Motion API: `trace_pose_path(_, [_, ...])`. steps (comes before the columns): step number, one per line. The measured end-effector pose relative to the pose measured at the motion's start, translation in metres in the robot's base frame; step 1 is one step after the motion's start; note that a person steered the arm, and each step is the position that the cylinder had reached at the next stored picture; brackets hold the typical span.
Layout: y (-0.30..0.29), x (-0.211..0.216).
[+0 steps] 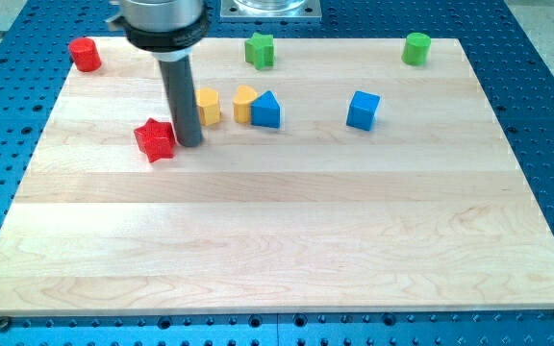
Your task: Push the red star vertically to the red circle
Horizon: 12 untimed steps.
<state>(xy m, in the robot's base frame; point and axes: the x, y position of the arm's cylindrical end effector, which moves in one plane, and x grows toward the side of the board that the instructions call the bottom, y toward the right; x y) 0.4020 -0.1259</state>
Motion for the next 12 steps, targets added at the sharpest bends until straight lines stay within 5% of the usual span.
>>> trace_pose_path(2, [-0.011, 0.046])
trace_pose_path(6, [-0.102, 0.039])
trace_pose_path(12, [-0.088, 0.042])
